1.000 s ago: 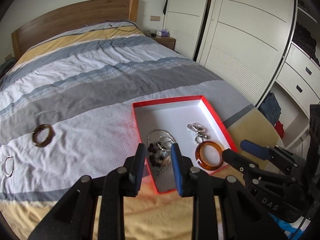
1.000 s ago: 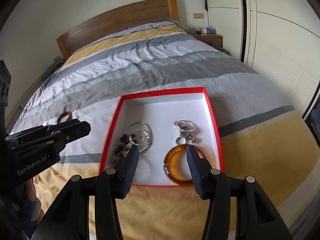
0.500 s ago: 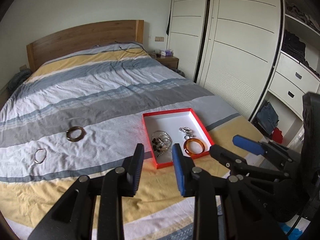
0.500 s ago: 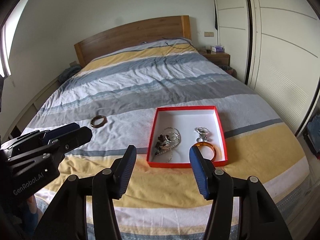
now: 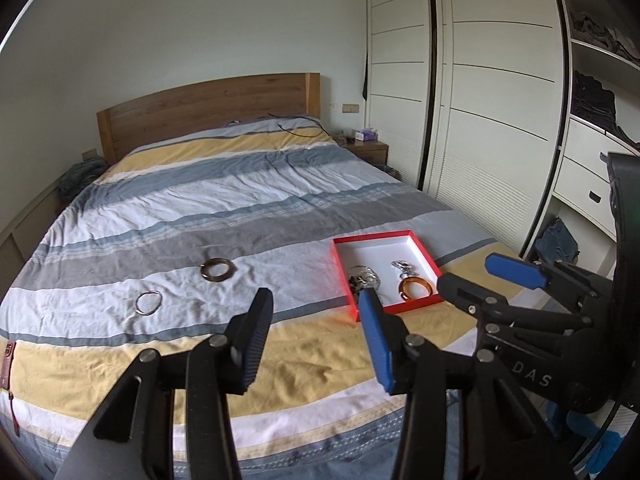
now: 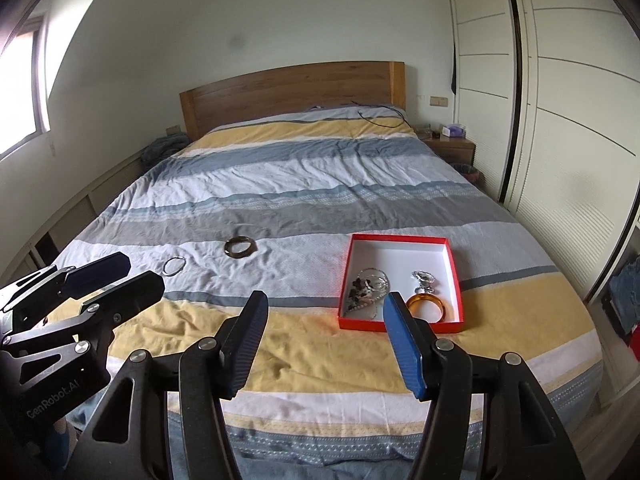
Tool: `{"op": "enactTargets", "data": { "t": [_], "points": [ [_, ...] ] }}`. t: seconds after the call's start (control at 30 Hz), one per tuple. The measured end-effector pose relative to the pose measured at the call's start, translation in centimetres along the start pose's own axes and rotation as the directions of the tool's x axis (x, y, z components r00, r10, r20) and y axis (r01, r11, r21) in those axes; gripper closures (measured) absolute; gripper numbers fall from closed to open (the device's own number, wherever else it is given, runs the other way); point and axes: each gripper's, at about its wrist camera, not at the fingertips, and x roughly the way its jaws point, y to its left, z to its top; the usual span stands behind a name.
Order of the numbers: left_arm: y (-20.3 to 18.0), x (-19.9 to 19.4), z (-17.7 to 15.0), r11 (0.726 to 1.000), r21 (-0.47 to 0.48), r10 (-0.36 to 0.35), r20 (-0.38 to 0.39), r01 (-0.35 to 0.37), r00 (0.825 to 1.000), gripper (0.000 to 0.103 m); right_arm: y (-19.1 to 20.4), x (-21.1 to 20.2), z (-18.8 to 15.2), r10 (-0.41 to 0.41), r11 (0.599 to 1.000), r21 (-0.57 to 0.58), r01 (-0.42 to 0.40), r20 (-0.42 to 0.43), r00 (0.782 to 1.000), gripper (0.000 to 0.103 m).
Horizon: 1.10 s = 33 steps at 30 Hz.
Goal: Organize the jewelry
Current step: 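Withdraw both tools from the box toward the brown bangle and large hoop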
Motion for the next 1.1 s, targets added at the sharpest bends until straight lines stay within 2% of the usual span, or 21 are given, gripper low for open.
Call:
{"op": "enactTargets", "data": {
  "t": [0.5,0.73,1.1],
  "points": [
    [4.0,-8.1,-2.5,0.992,-0.089,0.098,0.082,-0.091,0.992,0.060,5.6,-5.7,-1.6,0.010,0.994,-0.108,-0.005,0.049,0.999,0.037],
    [5.1,-11.9,-3.1,0.984,-0.128,0.145,0.135,-0.128,0.980,0.049,7.5,-8.1,-2.3,0.025,0.988,-0.156,-0.015,0.066,0.997,0.034],
    [7.4,-14.4,-4.0,0.970,-0.188,0.186,0.164,-0.155,0.969,0.048,9.6,-10.1,-2.4,0.045,0.978,-0.206,-0.024,0.100,0.994,0.029]
  ]
}}
